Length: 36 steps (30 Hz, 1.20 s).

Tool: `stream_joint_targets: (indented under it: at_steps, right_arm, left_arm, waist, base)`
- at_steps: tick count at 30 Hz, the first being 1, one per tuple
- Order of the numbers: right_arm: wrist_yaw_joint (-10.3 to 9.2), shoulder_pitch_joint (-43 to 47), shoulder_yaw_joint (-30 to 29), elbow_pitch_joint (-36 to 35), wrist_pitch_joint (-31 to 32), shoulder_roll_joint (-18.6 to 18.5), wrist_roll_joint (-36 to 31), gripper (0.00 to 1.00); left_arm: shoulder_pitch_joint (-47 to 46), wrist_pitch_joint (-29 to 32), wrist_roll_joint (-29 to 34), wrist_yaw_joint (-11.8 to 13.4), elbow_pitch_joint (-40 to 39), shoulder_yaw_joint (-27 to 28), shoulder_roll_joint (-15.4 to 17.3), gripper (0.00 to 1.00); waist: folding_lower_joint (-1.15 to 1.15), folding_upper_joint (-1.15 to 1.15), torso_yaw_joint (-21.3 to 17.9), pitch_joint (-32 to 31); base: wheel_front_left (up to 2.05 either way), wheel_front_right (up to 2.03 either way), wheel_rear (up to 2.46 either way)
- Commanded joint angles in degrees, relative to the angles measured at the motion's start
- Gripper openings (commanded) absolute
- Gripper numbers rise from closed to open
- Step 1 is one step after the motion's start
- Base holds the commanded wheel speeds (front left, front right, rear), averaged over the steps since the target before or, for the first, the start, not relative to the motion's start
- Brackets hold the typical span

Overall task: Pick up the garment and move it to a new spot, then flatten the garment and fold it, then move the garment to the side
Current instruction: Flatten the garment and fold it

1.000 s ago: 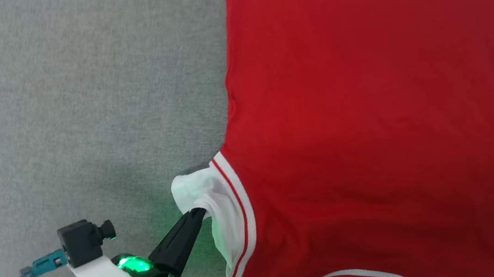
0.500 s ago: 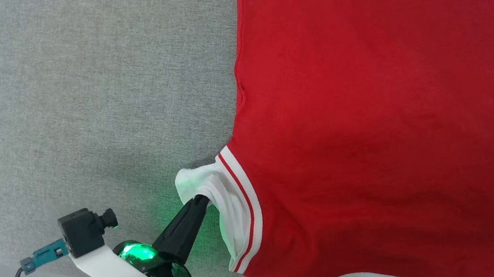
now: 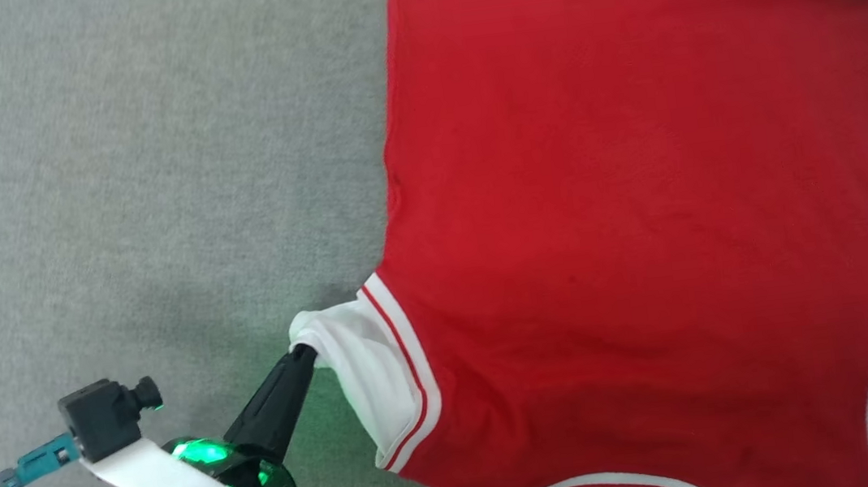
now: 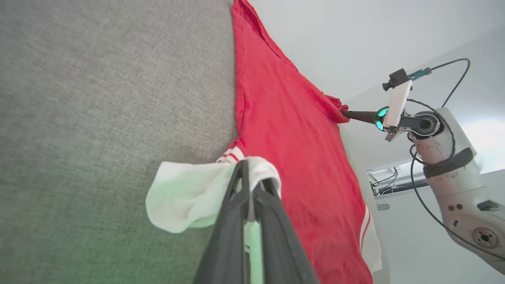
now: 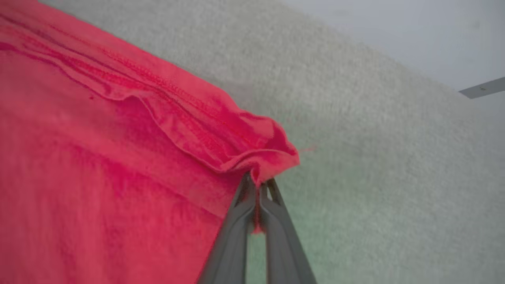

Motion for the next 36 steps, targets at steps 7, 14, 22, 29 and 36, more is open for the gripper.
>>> stream_joint_targets:
  at_steps: [7, 14, 22, 29, 36]
  right_arm:
    - [-0.06, 17.5, 1.9, -16.1, 3.4, -9.3, 11.8, 0.0]
    - [-0.06, 39.3, -4.2, -32.3, 7.0, -14.0, 19.0, 0.0]
    - [-0.06, 65.2, -15.3, -48.2, 9.0, -7.5, 20.0, 0.0]
    - [-0.06, 76.0, -17.2, -57.0, 10.5, 0.1, 16.3, 0.0]
    - [-0.06, 75.1, -18.8, -61.3, 7.9, 2.0, 14.9, 1.0]
  left_arm:
    - [3.8, -0.3, -0.3, 0.1, 1.3, 3.0, 1.3, 0.0]
    - [7.7, -0.3, 0.0, 0.1, 2.6, 6.5, 1.8, 0.0]
    - [10.3, -0.3, 1.5, 0.1, 3.8, 10.7, 0.5, 0.0]
    - [10.9, -0.3, 2.3, 0.1, 3.5, 11.0, 0.2, 0.0]
    - [9.6, -0.3, 2.3, 0.1, 3.5, 10.2, 0.3, 0.0]
  waist:
    - [0.0, 0.0, -5.3, -6.7]
    - [0.0, 0.0, -8.6, -9.5]
    - [0.0, 0.0, -10.1, -10.6]
    - [0.0, 0.0, -10.9, -10.2]
    - [0.0, 0.0, -11.0, -9.9]
  base:
    - [0.0, 0.0, 0.0]
    - [0.0, 0.0, 0.0]
    - [0.0, 0.0, 0.0]
    - [0.0, 0.0, 0.0]
    - [0.0, 0.0, 0.0]
